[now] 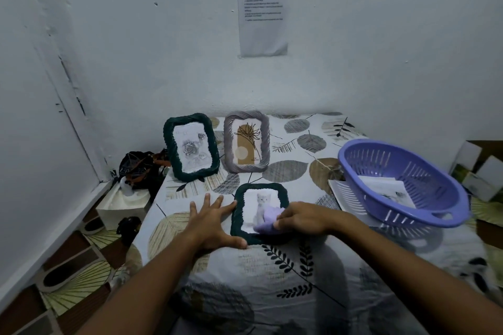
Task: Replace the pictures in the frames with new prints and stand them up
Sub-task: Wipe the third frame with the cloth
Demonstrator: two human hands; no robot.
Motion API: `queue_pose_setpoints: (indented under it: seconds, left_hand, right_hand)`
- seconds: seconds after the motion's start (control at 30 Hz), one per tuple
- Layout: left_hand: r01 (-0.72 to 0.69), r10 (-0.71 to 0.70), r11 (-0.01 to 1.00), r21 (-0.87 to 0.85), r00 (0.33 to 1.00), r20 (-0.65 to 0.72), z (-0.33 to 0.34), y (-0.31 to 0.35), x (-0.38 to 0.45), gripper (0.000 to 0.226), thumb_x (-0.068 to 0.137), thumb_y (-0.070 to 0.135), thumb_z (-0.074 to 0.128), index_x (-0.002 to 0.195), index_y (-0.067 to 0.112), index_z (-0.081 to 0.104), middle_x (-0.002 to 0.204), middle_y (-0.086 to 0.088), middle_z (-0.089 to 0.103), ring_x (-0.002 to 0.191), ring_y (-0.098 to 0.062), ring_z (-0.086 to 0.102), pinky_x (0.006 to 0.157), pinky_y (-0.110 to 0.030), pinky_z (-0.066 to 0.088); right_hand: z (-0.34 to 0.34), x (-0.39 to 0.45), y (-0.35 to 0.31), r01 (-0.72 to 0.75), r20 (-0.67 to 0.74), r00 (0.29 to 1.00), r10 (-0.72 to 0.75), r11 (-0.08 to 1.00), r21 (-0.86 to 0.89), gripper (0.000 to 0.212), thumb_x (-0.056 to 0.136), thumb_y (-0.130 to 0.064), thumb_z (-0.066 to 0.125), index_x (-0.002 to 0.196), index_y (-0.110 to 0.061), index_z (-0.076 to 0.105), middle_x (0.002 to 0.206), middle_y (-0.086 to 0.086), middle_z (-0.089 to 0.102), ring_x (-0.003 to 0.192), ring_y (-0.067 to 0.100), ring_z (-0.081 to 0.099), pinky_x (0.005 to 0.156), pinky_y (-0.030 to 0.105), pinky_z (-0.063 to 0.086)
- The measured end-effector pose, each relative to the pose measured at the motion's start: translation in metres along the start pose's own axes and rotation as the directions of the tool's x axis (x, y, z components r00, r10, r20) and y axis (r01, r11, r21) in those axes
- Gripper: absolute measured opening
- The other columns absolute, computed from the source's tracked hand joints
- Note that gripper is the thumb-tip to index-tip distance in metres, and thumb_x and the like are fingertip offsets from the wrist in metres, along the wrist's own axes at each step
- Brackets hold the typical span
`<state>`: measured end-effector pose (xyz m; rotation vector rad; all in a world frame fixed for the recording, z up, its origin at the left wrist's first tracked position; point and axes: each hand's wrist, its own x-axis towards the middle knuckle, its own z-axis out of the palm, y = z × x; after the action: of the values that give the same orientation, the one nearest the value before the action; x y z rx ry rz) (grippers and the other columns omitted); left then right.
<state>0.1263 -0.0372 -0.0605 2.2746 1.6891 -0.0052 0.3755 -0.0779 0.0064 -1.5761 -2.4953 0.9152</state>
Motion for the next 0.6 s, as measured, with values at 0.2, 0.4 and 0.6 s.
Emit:
queue_pose_setpoints:
  seconds: [0.2,0.4,0.6]
  left_hand:
    - [-0.021,0.017,0.969,-0.245,1.000,-0.016,-0.023,0.020,-0.012,0.129,0.048,0.071,0.078,0.153,0.030,0.015,0.162,-0.007,0.009,0.148,-0.028,0.004,0.118,-0.047,0.004]
    - [-0.050,-0.072,0.043,-0.998,0.996,-0.053,-0.034,0.022,-0.027,0.068,0.079,0.026,0.067,0.142,0.016,0.043,0.129,-0.015,0.059,0.115,-0.032,0.058,0.095,-0.042,0.049]
    - [0.076,-0.077,-0.401,-0.913,0.990,0.117,-0.028,0.033,-0.046,0.062,0.077,0.049,0.056,0.119,0.004,0.057,0.109,-0.023,0.066,0.098,-0.036,0.062,0.087,-0.047,0.050]
  right_hand:
    - [-0.010,-0.005,0.005,-0.006,-0.048,0.993,0.110,0.444,0.896,0.026,0.090,-0.032,0.059,0.090,-0.006,0.064,0.081,0.010,0.064,0.077,0.021,0.060,0.080,0.034,0.047]
    - [0.005,0.005,-0.020,0.202,-0.188,0.979,0.083,-0.230,0.952,0.034,0.089,-0.030,0.052,0.102,-0.002,0.066,0.099,0.017,0.068,0.092,0.029,0.064,0.096,0.042,0.045]
    - [0.021,0.030,-0.065,0.208,-0.195,0.978,0.074,-0.373,0.904,0.048,0.090,-0.036,0.050,0.119,0.000,0.063,0.122,0.022,0.062,0.107,0.033,0.059,0.107,0.048,0.038]
